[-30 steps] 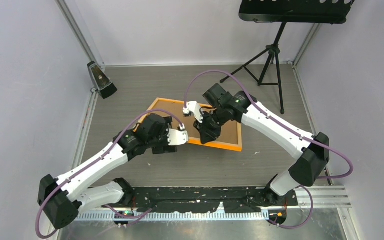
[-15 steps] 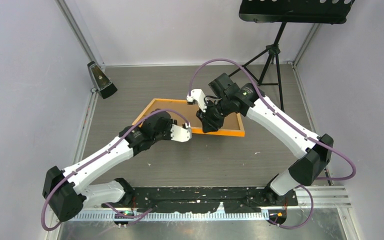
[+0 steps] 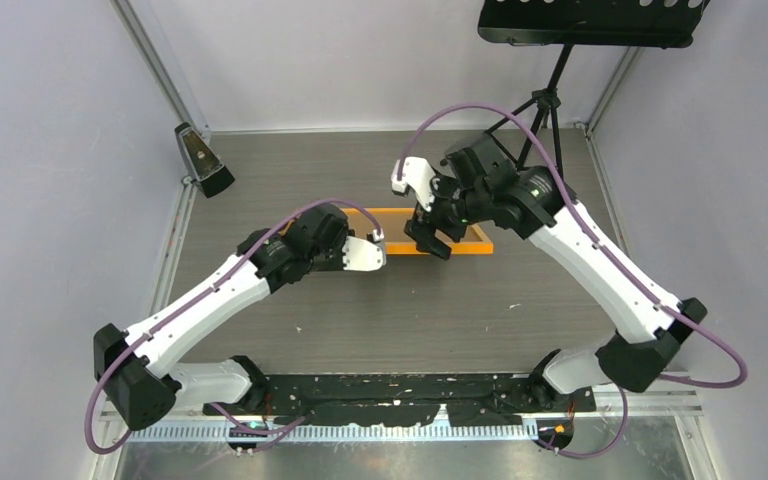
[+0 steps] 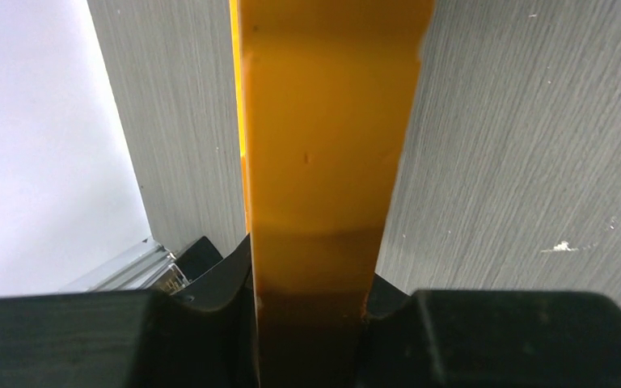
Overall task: Put the photo into the frame
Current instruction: Turn over the photo frame at the center of the board.
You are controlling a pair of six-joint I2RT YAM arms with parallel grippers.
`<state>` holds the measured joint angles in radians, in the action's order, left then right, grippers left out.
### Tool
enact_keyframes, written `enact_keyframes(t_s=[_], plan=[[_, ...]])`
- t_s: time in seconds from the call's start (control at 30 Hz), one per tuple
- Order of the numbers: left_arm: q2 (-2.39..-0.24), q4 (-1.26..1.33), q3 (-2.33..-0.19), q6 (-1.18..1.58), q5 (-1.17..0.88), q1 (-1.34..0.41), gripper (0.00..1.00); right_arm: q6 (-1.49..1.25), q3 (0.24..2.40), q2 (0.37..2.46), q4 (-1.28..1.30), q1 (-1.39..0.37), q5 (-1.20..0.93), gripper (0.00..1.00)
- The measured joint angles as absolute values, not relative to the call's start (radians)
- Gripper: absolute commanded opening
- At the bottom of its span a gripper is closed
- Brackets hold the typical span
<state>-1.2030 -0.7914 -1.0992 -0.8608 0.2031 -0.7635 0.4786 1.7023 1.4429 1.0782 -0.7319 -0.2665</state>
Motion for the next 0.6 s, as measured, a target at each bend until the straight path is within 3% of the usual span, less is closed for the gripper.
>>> enact_keyframes(t_s=[0.3,0.6], plan=[[-1.233,-0.948,-1.264,-0.841,0.154,-0.764,0.0,0.629,1.49,1.264,1.028,-0.786,-0.17,0.84],[-1.235,-1.016,-1.308,-0.837,0.126,-0.764,0.0,0.744,1.374,1.256,0.912,-0.874,0.017,0.83]])
